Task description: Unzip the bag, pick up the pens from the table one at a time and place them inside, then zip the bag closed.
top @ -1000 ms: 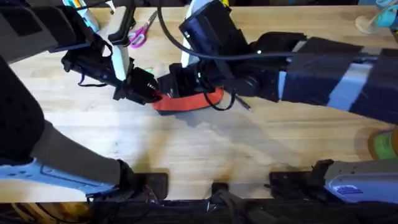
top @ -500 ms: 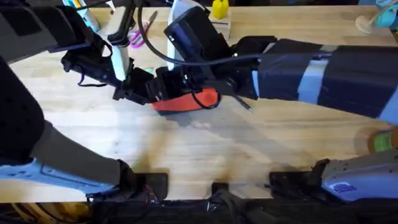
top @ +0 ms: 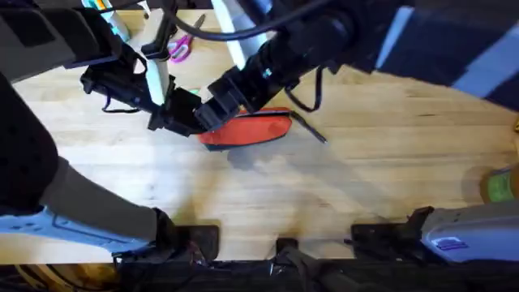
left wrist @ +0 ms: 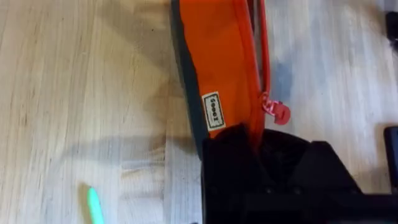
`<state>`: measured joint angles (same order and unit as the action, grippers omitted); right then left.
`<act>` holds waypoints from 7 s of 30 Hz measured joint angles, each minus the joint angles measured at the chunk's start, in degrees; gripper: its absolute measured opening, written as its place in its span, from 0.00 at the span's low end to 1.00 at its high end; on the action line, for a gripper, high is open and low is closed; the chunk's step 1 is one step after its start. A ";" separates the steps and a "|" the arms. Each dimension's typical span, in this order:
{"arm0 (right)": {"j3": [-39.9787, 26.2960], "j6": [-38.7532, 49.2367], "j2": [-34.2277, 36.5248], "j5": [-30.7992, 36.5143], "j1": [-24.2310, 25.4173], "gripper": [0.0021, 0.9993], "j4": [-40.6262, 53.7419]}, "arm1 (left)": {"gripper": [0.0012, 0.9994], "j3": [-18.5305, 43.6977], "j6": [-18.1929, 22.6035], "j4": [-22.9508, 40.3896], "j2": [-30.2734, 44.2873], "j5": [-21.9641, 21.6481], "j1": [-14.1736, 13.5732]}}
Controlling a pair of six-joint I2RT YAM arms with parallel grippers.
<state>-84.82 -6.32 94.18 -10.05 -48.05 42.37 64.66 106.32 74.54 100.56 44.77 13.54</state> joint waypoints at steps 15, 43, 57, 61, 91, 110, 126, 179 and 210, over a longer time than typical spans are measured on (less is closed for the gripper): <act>-1.07 28.30 -3.03 2.68 0.72 0.99 1.29 | 0.17 0.00 0.13 0.04 -0.01 0.04 -0.02; -1.07 54.79 -0.98 -7.72 9.73 0.99 6.10 | 1.00 5.39 -0.02 6.78 -2.40 0.28 7.51; -1.07 56.06 -0.99 -8.91 9.66 0.09 5.91 | 1.00 7.37 -0.01 8.22 -6.55 0.20 11.15; -1.07 56.09 -0.97 -9.12 9.66 0.03 6.12 | 1.00 7.37 -0.01 8.23 -6.55 0.20 11.15; -1.18 56.10 14.36 -12.30 7.45 0.03 3.39 | 0.99 7.37 -0.02 8.24 -6.55 0.20 11.15; -1.31 56.04 16.91 -12.67 7.45 0.99 3.08 | 0.99 7.37 -0.02 9.06 -6.55 0.21 11.15; -4.13 47.01 14.01 2.79 5.75 0.99 8.05 | 0.99 7.37 0.00 9.07 -6.55 0.20 11.15; 28.79 28.81 -5.17 3.41 24.25 0.99 -3.66 | 0.99 7.37 -0.02 8.83 -6.55 0.22 11.15; 26.32 29.48 1.45 6.94 22.25 0.05 -5.95 | 0.99 7.37 -0.02 8.81 -6.55 0.20 11.15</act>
<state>-58.50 23.15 95.64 -3.11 -25.80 36.42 72.03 106.30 83.35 94.02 44.97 24.69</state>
